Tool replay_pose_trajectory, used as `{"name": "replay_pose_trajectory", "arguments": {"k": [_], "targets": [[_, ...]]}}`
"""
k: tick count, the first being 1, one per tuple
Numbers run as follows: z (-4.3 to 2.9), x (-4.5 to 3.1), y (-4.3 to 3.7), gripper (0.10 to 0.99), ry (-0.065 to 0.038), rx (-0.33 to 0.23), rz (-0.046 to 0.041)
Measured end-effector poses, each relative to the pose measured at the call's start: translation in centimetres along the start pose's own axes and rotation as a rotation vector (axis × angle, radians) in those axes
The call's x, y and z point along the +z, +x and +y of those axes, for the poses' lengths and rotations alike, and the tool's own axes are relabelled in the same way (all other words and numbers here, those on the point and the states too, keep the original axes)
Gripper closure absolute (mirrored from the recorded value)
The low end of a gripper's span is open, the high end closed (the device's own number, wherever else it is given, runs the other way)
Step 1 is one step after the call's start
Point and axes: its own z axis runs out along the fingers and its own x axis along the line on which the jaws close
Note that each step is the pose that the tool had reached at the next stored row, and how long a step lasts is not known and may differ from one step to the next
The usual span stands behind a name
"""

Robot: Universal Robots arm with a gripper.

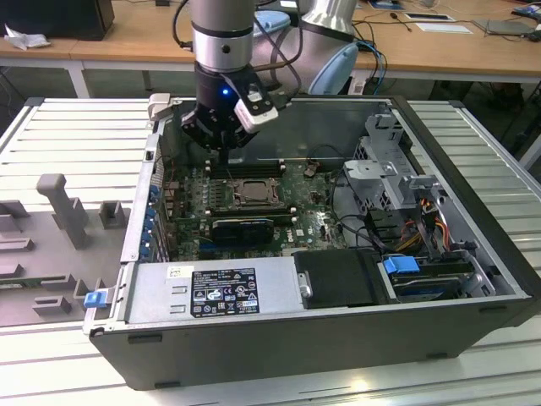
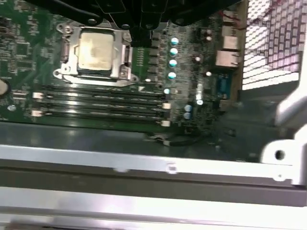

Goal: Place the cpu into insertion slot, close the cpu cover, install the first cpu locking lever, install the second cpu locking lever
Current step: 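Install the first cpu locking lever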

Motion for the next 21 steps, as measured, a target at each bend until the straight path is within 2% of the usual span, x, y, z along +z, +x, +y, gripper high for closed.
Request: {"name": "replay_pose_trajectory", "arguments": {"k": [1, 3, 7, 11, 15, 17, 18, 21], "targets": [[0.04, 0.08, 0.6, 0.98, 0.0, 0.0, -0.0023], [0.15, 0.29, 1.1, 0.98, 0.0, 0.0, -0.0041], [0.92, 0.69, 1.14, 0.98, 0.0, 0.0, -0.0039], [2.47, 0.87, 1.05, 0.98, 0.0, 0.0, -0.0044], [3.06, 0.98, 0.9, 0.98, 0.0, 0.0, -0.0051], [3.05, 1.01, 0.36, 0.98, 0.0, 0.0, -0.005], [3.01, 1.08, -0.52, 0.98, 0.0, 0.0, -0.0051], [2.93, 1.31, -2.32, 0.98, 0.0, 0.0, -0.0051]]}}
